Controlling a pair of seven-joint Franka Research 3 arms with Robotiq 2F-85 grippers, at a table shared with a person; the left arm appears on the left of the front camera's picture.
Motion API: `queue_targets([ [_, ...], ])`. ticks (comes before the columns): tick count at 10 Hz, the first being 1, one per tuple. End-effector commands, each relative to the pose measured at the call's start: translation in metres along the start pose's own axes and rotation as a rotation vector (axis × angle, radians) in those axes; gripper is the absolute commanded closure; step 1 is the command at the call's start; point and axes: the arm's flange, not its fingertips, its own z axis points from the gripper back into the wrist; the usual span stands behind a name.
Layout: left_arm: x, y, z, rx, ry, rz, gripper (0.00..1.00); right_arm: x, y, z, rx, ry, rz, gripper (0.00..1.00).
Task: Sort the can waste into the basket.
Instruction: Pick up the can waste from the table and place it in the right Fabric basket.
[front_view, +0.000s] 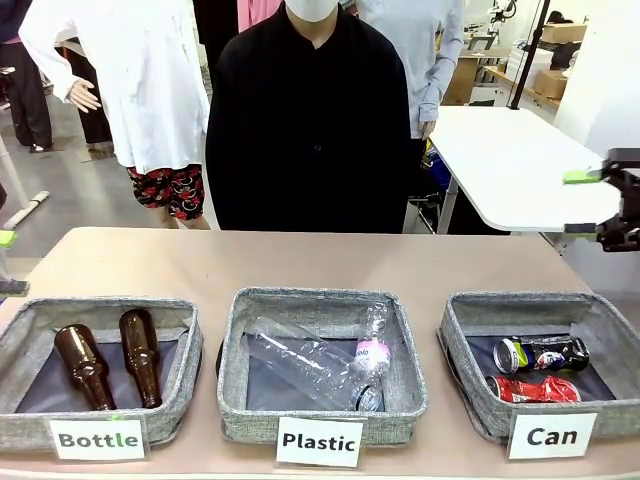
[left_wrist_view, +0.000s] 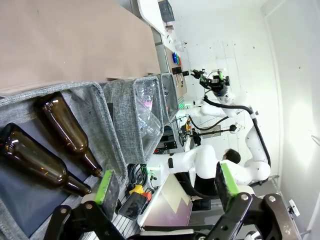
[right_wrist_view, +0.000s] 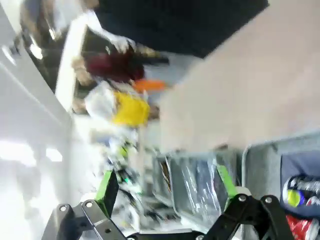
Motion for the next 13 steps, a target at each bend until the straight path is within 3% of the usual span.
queue_targets([
  [1, 0.0001, -0.0029, 0.0017, -0.009, 0.003, -0.001, 0.0, -0.0189, 0.0307, -0.0161, -0.084, 0.121, 0.103, 0.0],
  [13, 0.0001, -0.0029, 0.0017, -0.009, 0.003, -0.001, 0.0, -0.0189, 0.0307, -0.0161, -0.084, 0.121, 0.103, 0.0],
])
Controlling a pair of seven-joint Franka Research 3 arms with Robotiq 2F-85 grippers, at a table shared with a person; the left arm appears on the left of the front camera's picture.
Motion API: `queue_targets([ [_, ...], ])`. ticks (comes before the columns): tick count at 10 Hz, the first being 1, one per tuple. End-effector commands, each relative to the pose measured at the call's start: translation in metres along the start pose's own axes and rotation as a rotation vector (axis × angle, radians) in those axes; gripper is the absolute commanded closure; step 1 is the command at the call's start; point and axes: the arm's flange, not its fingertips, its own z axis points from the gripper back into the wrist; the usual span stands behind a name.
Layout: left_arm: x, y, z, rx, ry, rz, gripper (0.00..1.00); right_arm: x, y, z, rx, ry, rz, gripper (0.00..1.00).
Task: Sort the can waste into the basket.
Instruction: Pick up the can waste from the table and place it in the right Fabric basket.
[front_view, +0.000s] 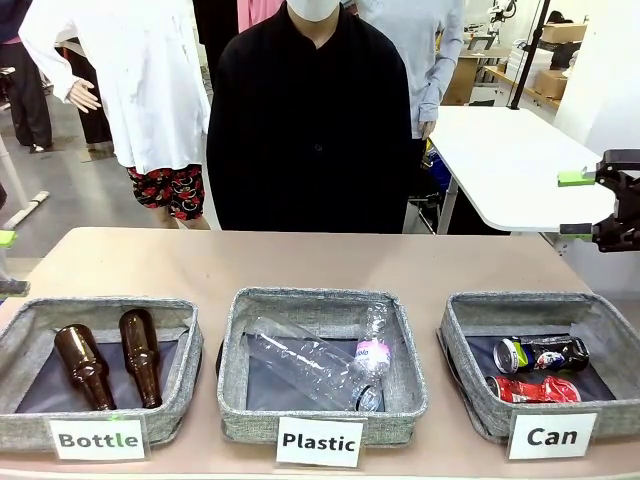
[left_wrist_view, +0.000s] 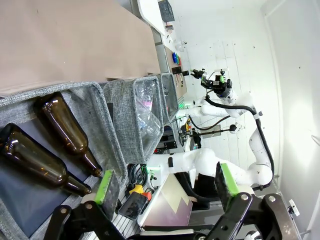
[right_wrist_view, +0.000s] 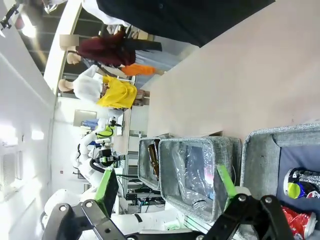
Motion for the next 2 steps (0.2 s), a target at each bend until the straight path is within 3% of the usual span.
queue_targets([
  [1, 0.0, -0.0027, 0.0019, -0.009, 0.002, -0.001, 0.0, 0.0014, 0.003, 0.0016, -0.009, 0.012, -0.009, 0.0],
  [2, 0.0, -0.0027, 0.0019, -0.009, 0.002, -0.001, 0.0, 0.0014, 0.003, 0.0016, -0.009, 0.012, -0.009, 0.0],
])
